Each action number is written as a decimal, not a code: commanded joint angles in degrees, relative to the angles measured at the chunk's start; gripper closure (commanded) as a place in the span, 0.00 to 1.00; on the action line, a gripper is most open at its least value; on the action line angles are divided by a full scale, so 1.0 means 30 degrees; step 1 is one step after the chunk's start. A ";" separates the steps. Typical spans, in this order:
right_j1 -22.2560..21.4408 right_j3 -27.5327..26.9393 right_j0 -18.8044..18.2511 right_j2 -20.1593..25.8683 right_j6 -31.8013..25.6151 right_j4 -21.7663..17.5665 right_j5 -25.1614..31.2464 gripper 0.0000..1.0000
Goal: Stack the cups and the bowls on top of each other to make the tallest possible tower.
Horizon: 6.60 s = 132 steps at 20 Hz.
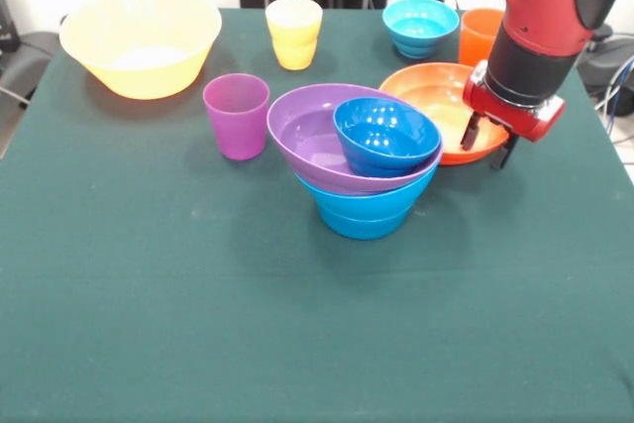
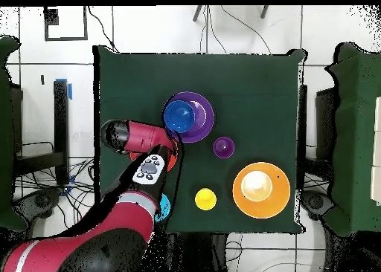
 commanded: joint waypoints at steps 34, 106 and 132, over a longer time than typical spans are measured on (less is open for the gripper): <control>-0.8311 0.1078 0.1209 0.0380 0.4648 -0.0576 0.9927 1.00; 0.1489 -0.7838 0.0608 -0.4686 0.1530 -0.4367 0.6752 1.00; 0.1738 -0.8047 0.0300 -0.5082 0.0794 -0.4696 0.5857 1.00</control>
